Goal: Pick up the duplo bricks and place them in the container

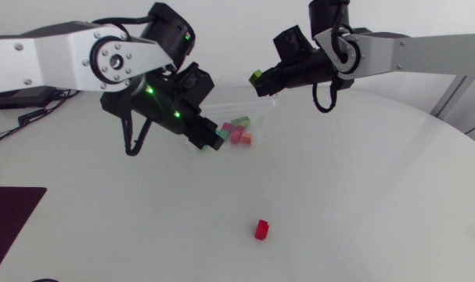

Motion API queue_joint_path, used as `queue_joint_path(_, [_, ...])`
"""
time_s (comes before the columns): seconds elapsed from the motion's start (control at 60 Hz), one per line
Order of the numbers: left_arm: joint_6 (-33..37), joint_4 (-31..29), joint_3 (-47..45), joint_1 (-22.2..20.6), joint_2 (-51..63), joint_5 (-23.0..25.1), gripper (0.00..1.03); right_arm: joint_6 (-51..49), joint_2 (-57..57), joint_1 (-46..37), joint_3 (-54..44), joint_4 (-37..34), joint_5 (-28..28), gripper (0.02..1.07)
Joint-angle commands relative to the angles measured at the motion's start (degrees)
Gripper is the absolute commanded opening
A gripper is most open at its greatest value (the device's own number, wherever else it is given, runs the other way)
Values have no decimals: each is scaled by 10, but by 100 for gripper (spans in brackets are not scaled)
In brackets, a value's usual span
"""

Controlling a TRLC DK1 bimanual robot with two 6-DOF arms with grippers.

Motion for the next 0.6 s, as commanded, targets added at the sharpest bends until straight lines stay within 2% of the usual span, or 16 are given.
queue_joint_path(0.0, [8, 15, 18, 21, -11, -5, 11, 12, 37, 6, 33, 3, 10, 31])
queue_joint_path(0.117, [12, 44, 18, 36, -8, -5, 11, 12, 70, 10, 63, -1, 17, 32])
queue_joint_path(0.183, [13, 68, 20, 44, -8, -5, 11, 11, 91, 11, 84, -2, 26, 37])
queue_joint_path(0.233, [11, 82, 22, 48, -6, -5, 12, 11, 109, 11, 102, -12, 30, 48])
queue_joint_path(0.35, [6, 131, 25, 63, 3, -5, 12, 12, 125, 10, 125, -25, 35, 92])
queue_joint_path(0.383, [5, 142, 30, 70, 8, -5, 12, 12, 119, 11, 124, -26, 35, 98])
queue_joint_path(0.583, [-4, 224, 48, 91, 45, -4, 12, -2, 33, 15, 56, -30, 34, 100])
